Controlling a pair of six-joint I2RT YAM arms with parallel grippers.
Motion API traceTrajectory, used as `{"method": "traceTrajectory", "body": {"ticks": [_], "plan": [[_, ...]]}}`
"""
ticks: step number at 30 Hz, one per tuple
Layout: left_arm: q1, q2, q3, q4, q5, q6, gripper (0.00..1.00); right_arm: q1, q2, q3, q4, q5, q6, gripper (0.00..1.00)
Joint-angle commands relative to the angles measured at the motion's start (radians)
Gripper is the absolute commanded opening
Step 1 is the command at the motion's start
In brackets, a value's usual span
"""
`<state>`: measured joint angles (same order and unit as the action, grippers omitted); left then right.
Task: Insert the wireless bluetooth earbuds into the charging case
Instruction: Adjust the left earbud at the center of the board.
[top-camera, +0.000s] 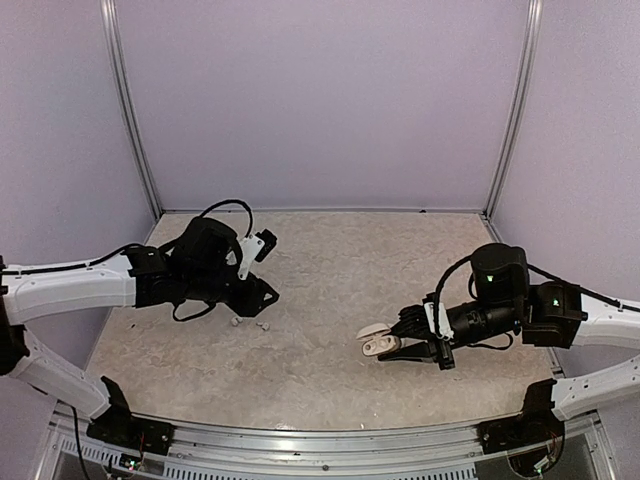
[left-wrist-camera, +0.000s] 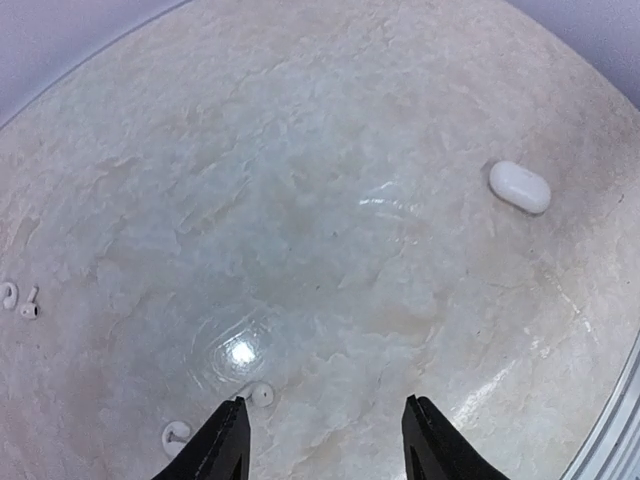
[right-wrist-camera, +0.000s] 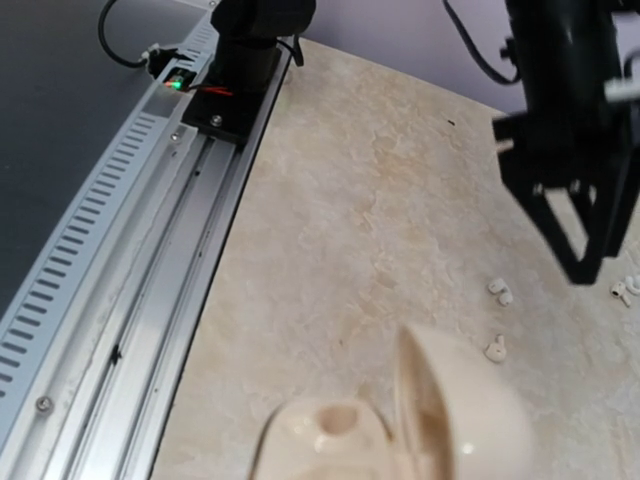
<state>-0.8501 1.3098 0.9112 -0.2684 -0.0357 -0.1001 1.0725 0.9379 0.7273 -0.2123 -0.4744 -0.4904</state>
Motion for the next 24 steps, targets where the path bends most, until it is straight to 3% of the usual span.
{"method": "traceTrajectory", "body": {"ticks": [1, 8, 24], "plan": [[0.037, 0.107, 0.103, -0.25, -0.05, 0.049, 0.53, 0.01, -0.01, 0.02, -0.005, -0.009, -0.008, 0.0], [0.037, 0.303, 0.252, -0.411, -0.054, 0.228, 0.52, 0.01, -0.02, 0.016, -0.007, -0.016, -0.004, 0.0], [0.051, 0.57, 0.438, -0.523, -0.037, 0.489, 0.48, 0.01, -0.011, 0.021, -0.005, -0.02, 0.016, 0.0]]}}
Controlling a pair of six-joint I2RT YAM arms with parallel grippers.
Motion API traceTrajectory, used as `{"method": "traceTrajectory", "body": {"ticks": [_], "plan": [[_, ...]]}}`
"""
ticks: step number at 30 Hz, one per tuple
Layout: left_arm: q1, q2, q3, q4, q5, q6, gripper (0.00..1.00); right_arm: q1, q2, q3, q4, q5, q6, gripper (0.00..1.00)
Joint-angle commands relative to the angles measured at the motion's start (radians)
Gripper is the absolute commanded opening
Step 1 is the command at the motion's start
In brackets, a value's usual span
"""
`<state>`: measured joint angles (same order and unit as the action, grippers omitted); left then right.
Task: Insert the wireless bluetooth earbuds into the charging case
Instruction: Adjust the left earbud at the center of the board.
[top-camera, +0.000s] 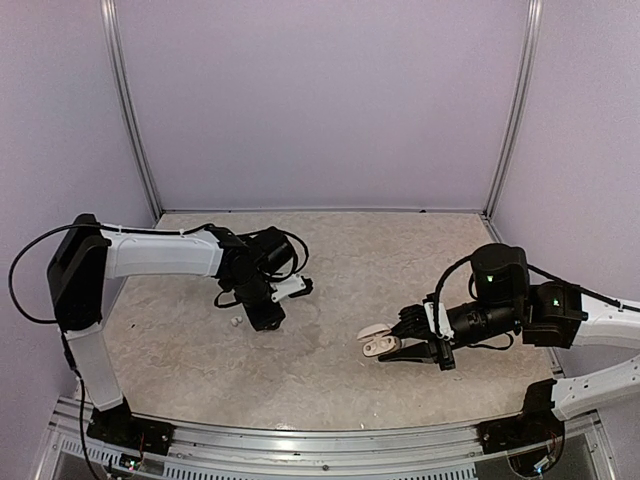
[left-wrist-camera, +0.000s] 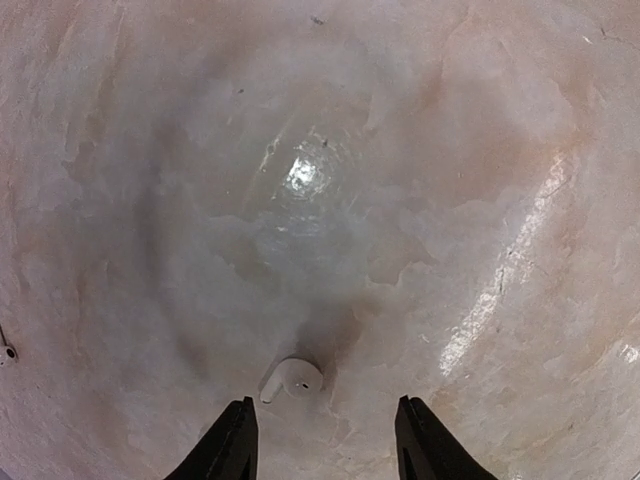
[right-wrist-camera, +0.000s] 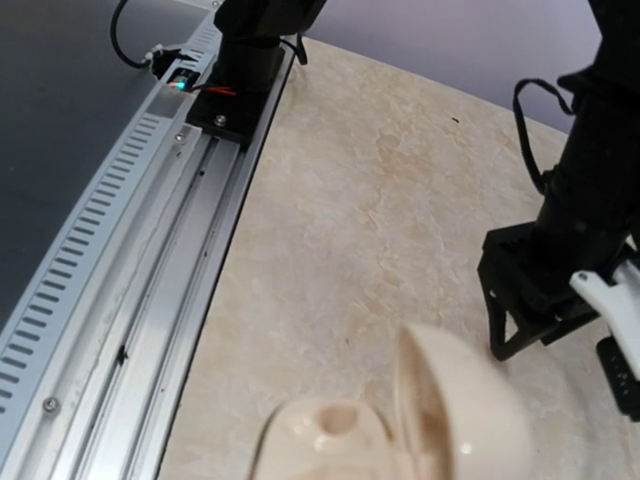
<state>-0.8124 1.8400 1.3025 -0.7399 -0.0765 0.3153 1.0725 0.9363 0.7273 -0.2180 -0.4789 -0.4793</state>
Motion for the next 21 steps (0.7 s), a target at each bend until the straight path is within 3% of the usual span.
{"method": "traceTrajectory", "body": {"ticks": [1, 9, 13, 21], "plan": [[0.016, 0.05, 0.053, -0.056, 0.004, 0.08, 0.47, 0.01, -0.011, 0.019, 0.0, -0.014, 0.006, 0.0], [0.032, 0.107, 0.103, -0.067, -0.017, 0.015, 0.39, 0.01, -0.013, 0.018, 0.003, -0.008, 0.008, 0.0], [0.034, 0.055, 0.056, 0.045, -0.06, -0.135, 0.39, 0.01, -0.017, 0.016, 0.002, 0.0, 0.017, 0.0], [-0.037, -0.139, -0.129, 0.3, -0.17, -0.573, 0.4, 0.01, -0.034, -0.003, 0.021, 0.017, 0.04, 0.0]]}}
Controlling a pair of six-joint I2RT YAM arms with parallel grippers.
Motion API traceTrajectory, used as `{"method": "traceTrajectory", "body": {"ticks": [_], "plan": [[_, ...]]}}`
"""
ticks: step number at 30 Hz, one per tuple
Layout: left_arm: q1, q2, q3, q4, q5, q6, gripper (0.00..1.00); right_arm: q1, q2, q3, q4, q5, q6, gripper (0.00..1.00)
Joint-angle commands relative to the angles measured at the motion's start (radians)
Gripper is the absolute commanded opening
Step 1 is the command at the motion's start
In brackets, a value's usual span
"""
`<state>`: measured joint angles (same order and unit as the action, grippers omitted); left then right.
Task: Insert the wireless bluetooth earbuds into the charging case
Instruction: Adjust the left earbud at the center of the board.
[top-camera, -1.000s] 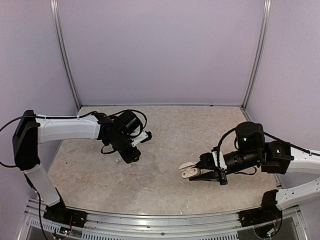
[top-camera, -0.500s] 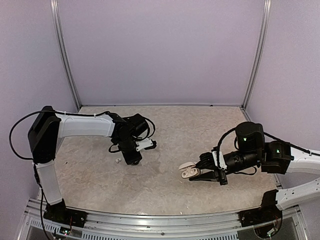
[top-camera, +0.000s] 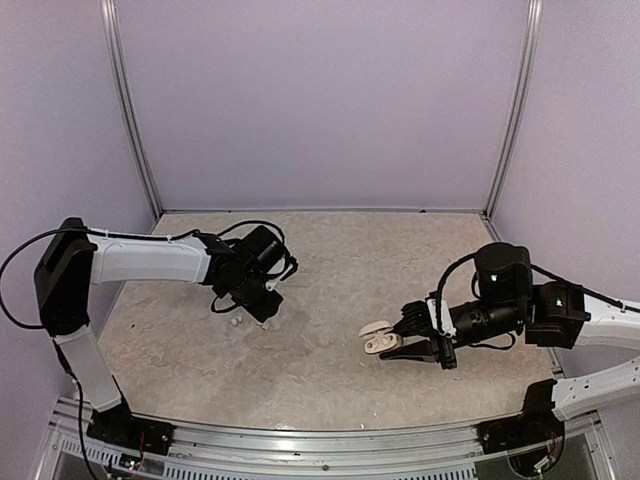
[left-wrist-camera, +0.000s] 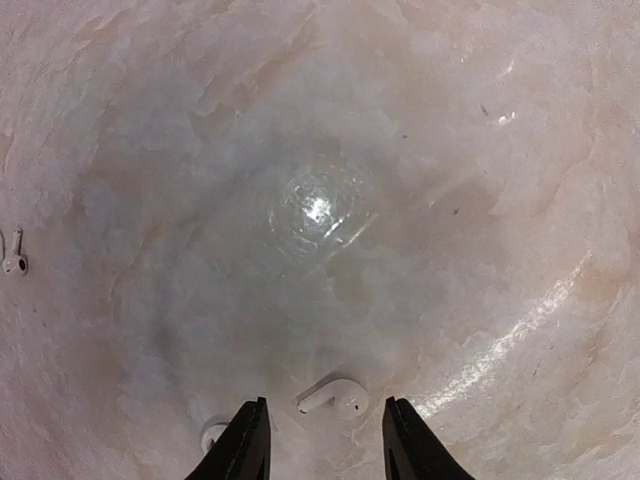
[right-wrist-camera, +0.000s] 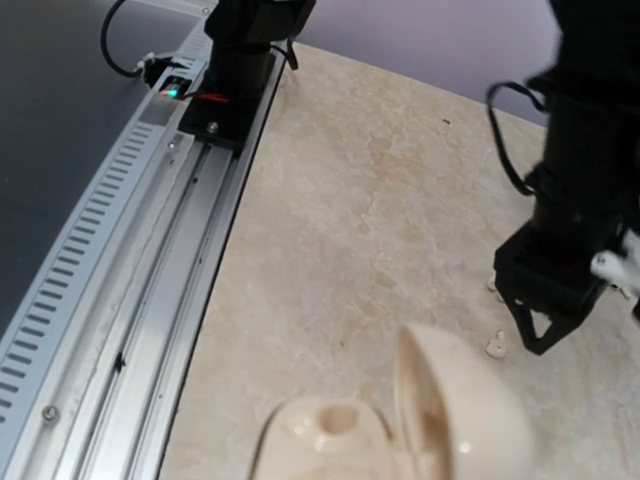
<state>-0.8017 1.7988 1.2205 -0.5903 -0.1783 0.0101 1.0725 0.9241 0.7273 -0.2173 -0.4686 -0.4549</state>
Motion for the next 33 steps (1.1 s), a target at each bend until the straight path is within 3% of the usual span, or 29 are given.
{"method": "traceTrajectory", "body": {"ticks": [1, 7, 12, 17, 24, 33], "plan": [[-0.068, -0.104, -0.048, 0.147, -0.092, -0.337, 0.39, 0.01, -0.022, -0.003, 0.021, 0.008, 0.016, 0.0], [-0.137, -0.053, -0.018, 0.093, -0.174, -0.627, 0.38, 0.01, -0.023, -0.003, 0.025, 0.013, 0.018, 0.0], [-0.13, -0.028, -0.023, 0.046, -0.225, -0.74, 0.44, 0.011, -0.031, -0.003, 0.02, 0.018, 0.022, 0.0], [-0.102, -0.069, -0.109, 0.135, -0.162, -0.781, 0.52, 0.01, -0.042, -0.011, 0.027, 0.025, 0.025, 0.0], [-0.042, -0.122, -0.227, 0.247, -0.079, -0.806, 0.54, 0.01, -0.047, -0.012, 0.025, 0.034, 0.029, 0.0], [-0.039, -0.078, -0.243, 0.314, -0.034, -0.811, 0.55, 0.01, -0.046, -0.012, 0.023, 0.04, 0.031, 0.0]]}}
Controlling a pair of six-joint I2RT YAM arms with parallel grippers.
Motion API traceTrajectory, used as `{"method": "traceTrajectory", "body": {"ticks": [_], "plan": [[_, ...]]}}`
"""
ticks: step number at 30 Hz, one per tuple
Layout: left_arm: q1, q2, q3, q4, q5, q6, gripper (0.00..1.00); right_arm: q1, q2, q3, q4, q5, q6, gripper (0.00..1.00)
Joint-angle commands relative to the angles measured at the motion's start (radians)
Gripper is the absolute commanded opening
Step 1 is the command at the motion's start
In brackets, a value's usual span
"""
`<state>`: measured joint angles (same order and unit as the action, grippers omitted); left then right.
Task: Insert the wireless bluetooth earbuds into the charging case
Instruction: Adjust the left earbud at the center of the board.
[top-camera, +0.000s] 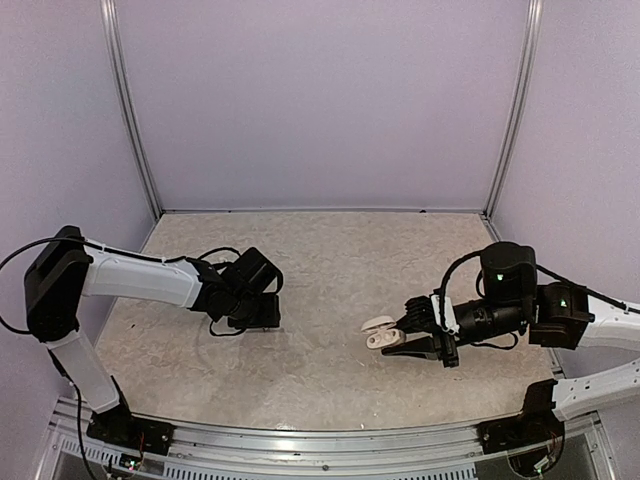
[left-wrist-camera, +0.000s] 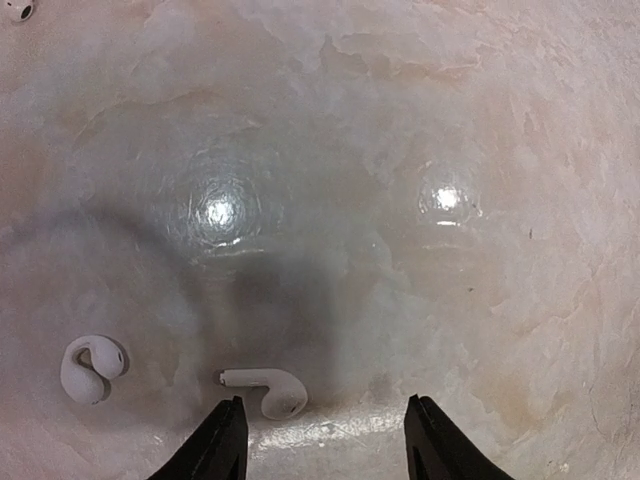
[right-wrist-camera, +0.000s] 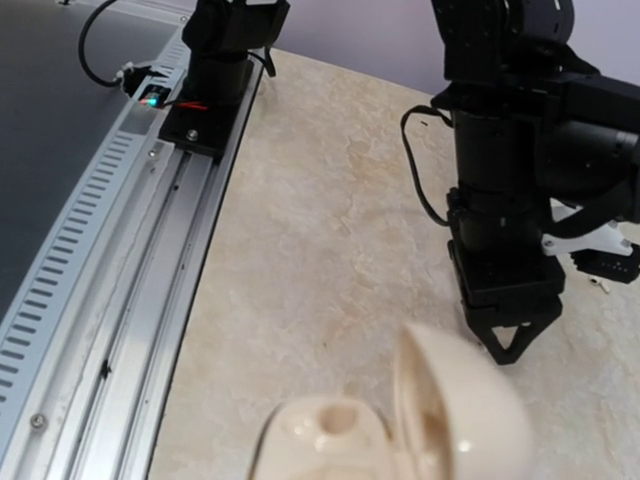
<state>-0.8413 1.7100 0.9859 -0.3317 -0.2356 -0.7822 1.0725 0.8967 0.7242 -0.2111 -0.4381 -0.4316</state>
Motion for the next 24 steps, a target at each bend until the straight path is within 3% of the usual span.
{"method": "traceTrajectory", "body": {"ticks": [1, 24], "plan": [[0.001, 0.016, -0.008, 0.055, 0.023, -0.022, 0.55, 0.01, -0.019, -0.009, 0.015, 0.009, 0.008, 0.0], [-0.005, 0.109, -0.004, 0.036, -0.035, -0.099, 0.59, 0.01, -0.019, -0.016, 0.022, 0.015, 0.014, 0.0]]}}
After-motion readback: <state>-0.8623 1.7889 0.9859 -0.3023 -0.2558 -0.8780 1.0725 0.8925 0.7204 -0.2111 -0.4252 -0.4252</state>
